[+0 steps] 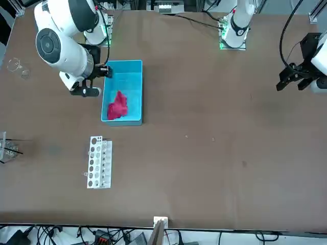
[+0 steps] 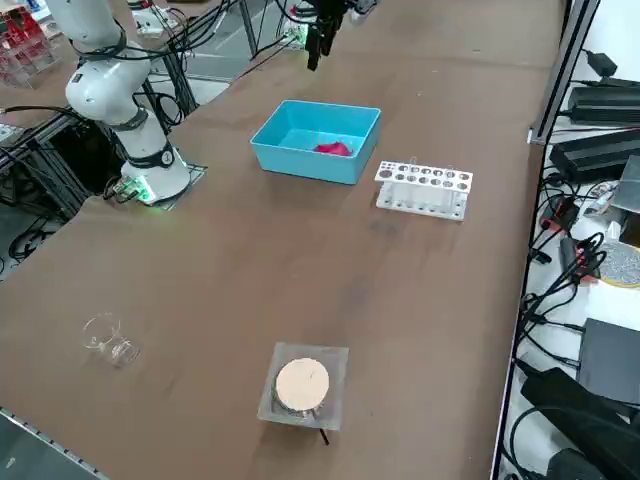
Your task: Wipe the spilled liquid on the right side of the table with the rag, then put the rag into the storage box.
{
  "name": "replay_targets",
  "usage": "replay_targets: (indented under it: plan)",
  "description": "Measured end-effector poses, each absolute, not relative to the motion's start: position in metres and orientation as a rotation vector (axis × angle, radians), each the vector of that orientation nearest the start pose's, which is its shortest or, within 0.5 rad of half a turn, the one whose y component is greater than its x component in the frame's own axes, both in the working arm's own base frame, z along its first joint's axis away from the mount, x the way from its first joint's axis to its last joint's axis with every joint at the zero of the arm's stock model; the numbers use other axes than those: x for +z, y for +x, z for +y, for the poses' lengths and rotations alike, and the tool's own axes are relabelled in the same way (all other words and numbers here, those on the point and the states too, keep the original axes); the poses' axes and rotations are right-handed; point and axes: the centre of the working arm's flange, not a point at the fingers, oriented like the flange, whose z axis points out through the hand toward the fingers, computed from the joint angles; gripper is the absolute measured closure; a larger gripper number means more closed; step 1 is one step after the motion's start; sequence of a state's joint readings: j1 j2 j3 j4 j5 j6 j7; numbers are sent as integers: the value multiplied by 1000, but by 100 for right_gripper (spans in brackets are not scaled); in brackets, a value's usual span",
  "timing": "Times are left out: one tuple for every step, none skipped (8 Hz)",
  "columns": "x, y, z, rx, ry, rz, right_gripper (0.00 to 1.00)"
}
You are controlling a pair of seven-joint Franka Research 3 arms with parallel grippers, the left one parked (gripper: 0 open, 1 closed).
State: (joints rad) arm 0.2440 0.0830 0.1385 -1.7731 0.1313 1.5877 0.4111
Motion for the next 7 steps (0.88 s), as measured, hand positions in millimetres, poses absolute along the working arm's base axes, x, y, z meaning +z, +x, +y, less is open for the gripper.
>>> replay_targets:
  plan:
    - [498, 518, 215, 373, -3119, 59, 0]
    - [513, 523, 210, 286, -3162, 51, 0]
    - [527, 529, 198, 212, -3196, 65, 0]
    - [540, 539, 174, 161, -3210, 75, 0]
    - [552, 549, 138, 129, -3206, 24, 0]
    - [563, 556, 94, 105, -3197, -76, 0]
    - [576, 556, 52, 78, -3185, -150, 0]
